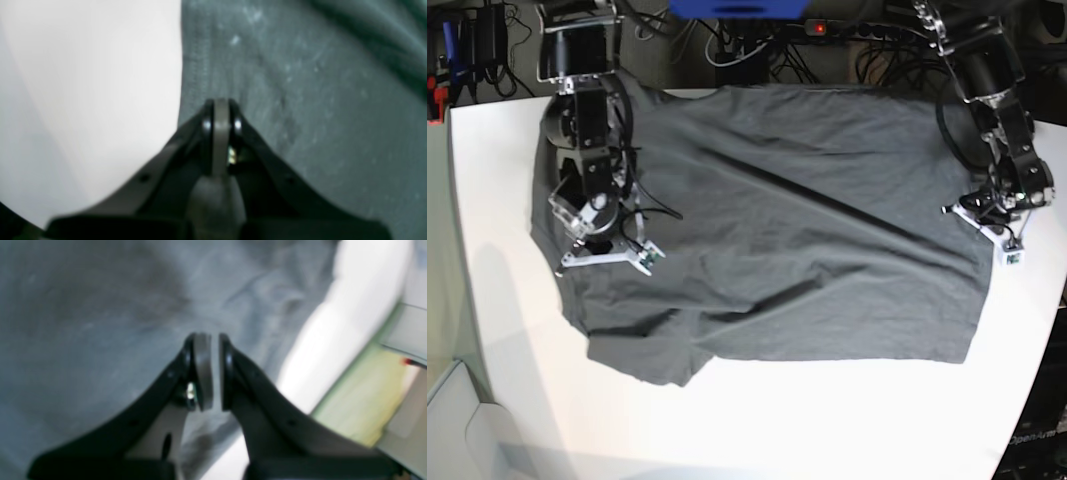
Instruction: Layout the t-shirt on the table in an organized manner, then fold the t-shirt properly
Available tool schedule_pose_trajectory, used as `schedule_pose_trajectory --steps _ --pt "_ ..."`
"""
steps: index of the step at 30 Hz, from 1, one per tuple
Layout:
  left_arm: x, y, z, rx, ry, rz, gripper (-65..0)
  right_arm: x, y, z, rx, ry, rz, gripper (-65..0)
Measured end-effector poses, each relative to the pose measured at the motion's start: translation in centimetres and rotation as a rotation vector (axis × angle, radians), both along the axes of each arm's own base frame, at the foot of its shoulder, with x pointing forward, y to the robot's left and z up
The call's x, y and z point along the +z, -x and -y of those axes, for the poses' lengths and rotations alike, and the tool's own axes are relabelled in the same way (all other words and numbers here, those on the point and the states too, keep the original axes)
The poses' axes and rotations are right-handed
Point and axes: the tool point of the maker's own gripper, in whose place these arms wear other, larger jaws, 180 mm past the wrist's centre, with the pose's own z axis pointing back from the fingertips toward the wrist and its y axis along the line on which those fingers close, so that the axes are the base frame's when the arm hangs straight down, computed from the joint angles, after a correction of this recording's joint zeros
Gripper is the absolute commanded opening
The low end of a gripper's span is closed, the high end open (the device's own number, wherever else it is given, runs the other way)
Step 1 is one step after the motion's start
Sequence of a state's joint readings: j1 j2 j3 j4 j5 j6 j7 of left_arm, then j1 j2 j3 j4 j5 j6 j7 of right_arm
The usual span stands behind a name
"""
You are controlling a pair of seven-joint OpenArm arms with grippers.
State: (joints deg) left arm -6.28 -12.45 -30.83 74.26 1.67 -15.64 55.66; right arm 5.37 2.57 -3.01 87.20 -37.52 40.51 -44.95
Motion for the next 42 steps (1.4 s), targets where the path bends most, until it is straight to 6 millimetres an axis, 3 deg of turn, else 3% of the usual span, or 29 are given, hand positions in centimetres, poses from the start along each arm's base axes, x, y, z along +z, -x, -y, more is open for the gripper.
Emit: schedule_pose_trajectory --steps 7,11,15,19,25,30,32,34,36,42 --pt "-1.1 -1.0 0.9 -0.052 -0.015 -0.012 -64.7 -1.5 -1.9 2.0 -0.016 0.006 -0.053 -62.0" --pt "-1.4 -3.6 1.5 -0.084 -0.029 0.082 -64.7 -1.9 -4.4 3.9 -0.101 -0.119 -0.015 -62.0" --pt "-1.5 -4.8 1.2 -0.103 -0.073 0.065 -64.7 -2.3 -6.9 5.4 -0.151 -0.219 0.010 -62.0" --pt "-1.3 -5.2 1.2 -0.104 -0.085 0.056 -64.7 -2.4 -8.0 6.7 -0.175 -0.282 0.026 -62.0" --pt "-1.0 -5.8 1.4 -0.108 -0.083 0.025 -64.7 -1.7 -8.2 7.3 -0.177 -0.269 0.043 -62.0" --pt "0.0 -5.7 2.5 -0.134 -0.075 0.046 -64.7 -0.3 -5.4 9.2 -0.185 -0.120 0.040 -61.9" --pt "0.4 -5.5 3.0 -0.143 -0.075 0.036 -64.7 1.6 -6.0 9.1 -0.189 -0.090 0.086 -61.9" --pt "1.1 -5.8 3.5 -0.146 -0.075 0.052 -64.7 4.3 -7.8 8.2 -0.174 -0.107 0.169 -61.9" --pt "2.1 -6.0 3.7 -0.145 -0.080 0.058 -64.7 5.7 -8.9 7.3 -0.156 -0.134 0.214 -61.9" --pt "5.4 -7.0 3.0 -0.140 -0.126 0.124 -64.7 4.2 -8.4 5.0 -0.117 -0.135 0.163 -61.8"
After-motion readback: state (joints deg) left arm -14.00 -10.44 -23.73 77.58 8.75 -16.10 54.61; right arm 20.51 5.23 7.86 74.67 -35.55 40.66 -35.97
